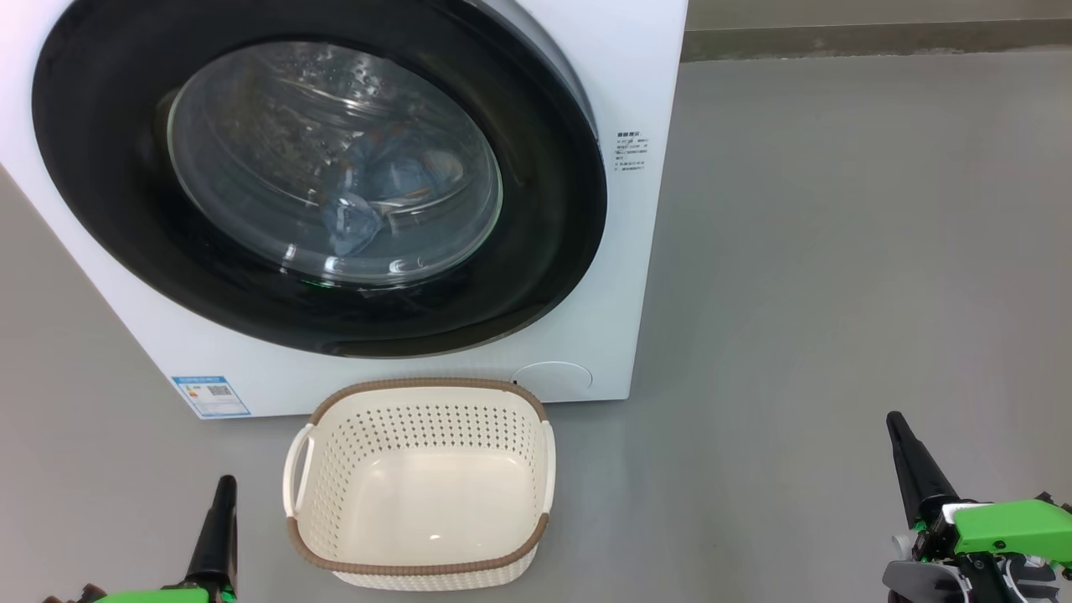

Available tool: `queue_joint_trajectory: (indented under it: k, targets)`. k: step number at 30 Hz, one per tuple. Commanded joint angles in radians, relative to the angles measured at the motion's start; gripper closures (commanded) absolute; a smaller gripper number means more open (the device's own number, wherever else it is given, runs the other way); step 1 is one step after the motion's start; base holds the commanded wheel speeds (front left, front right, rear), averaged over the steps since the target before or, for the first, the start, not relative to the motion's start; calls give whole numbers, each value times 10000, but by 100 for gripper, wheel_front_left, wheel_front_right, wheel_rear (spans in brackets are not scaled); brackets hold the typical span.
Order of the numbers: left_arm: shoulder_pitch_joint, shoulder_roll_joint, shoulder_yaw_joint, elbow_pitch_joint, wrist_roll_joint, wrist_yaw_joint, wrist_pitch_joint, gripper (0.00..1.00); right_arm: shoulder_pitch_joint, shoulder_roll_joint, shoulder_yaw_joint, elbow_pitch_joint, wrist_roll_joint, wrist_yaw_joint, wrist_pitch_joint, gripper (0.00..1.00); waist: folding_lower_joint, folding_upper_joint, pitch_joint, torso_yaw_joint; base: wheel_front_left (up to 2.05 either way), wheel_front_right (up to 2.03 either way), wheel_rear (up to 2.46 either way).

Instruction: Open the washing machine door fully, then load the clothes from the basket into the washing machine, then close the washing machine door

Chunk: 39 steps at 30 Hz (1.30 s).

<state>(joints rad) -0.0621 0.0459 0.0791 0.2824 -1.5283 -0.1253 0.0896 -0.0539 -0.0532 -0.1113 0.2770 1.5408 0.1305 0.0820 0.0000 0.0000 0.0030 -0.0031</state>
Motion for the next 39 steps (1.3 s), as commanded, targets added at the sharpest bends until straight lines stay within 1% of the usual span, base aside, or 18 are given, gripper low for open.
queue_joint_trajectory:
  k: [1,6,39]
  targets:
    - [-412,88,330,-328,-278,-52,94,100,-512,-44,93,-309,260,3,137,100,1,0,0,7,0,0,0]
    - [-459,43,350,-374,-800,-54,239,100,-536,-2,10,-324,706,2,284,100,1,0,1,31,0,0,0]
    - [-459,43,349,-374,-801,-54,237,100,-538,11,-8,-323,691,2,299,100,1,0,1,31,0,0,0]
